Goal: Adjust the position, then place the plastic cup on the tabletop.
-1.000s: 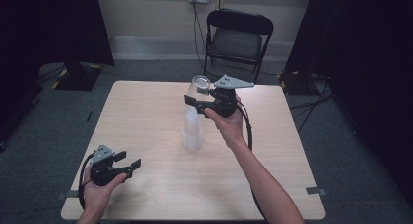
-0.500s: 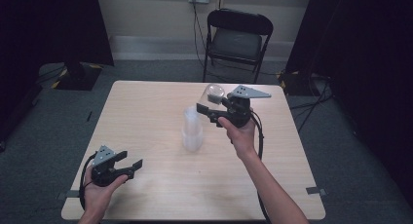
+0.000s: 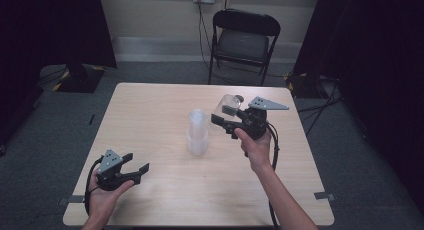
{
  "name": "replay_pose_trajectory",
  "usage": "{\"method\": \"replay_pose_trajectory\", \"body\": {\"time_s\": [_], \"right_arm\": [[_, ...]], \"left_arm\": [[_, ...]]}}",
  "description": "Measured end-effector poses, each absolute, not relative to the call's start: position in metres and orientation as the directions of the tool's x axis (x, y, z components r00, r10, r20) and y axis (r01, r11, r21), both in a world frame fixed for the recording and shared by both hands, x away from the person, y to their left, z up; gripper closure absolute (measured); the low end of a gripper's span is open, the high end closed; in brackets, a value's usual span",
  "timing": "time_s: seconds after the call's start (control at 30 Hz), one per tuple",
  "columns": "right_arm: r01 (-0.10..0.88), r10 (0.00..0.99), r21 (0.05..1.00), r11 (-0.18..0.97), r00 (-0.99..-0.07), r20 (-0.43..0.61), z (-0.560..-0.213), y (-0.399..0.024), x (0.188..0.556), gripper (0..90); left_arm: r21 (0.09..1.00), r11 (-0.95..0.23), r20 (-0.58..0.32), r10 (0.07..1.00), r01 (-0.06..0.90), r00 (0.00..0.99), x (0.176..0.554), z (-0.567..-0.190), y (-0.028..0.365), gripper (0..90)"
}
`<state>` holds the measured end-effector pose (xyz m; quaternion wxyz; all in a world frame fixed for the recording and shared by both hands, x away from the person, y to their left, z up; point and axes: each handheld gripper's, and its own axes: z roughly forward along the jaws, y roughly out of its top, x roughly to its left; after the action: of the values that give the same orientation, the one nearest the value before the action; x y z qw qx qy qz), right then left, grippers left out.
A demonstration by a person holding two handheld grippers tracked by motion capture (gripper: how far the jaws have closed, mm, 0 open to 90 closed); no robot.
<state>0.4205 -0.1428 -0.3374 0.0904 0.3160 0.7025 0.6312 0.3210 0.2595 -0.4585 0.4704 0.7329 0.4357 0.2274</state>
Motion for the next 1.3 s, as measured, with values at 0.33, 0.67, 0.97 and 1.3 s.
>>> {"method": "replay_pose_trajectory", "body": {"time_s": [0.33,0.67,0.97,1.3], "right_arm": [[0.38,0.541,0.925,0.004,-0.779,0.318,-0.352,-0.151,0.407,37.3],[0.478,0.484,0.878,-0.02,-0.764,0.427,-0.376,-0.15,0.395,37.9],[0.541,0.43,0.839,-0.055,-0.746,0.509,-0.386,-0.148,0.386,39.1],[0.576,0.393,0.815,-0.062,-0.737,0.55,-0.387,-0.138,0.381,39.4]], "left_arm": [[0.894,-0.198,-0.064,0.831,0.403,0.552,0.319,-0.459,0.255,26.1],[0.919,-0.205,-0.045,0.793,0.336,0.608,0.316,-0.457,0.246,26.1],[0.922,-0.2,-0.081,0.738,0.331,0.67,0.314,-0.451,0.228,25.5],[0.967,-0.13,-0.07,0.694,0.22,0.716,0.307,-0.441,0.211,30.1]]}}
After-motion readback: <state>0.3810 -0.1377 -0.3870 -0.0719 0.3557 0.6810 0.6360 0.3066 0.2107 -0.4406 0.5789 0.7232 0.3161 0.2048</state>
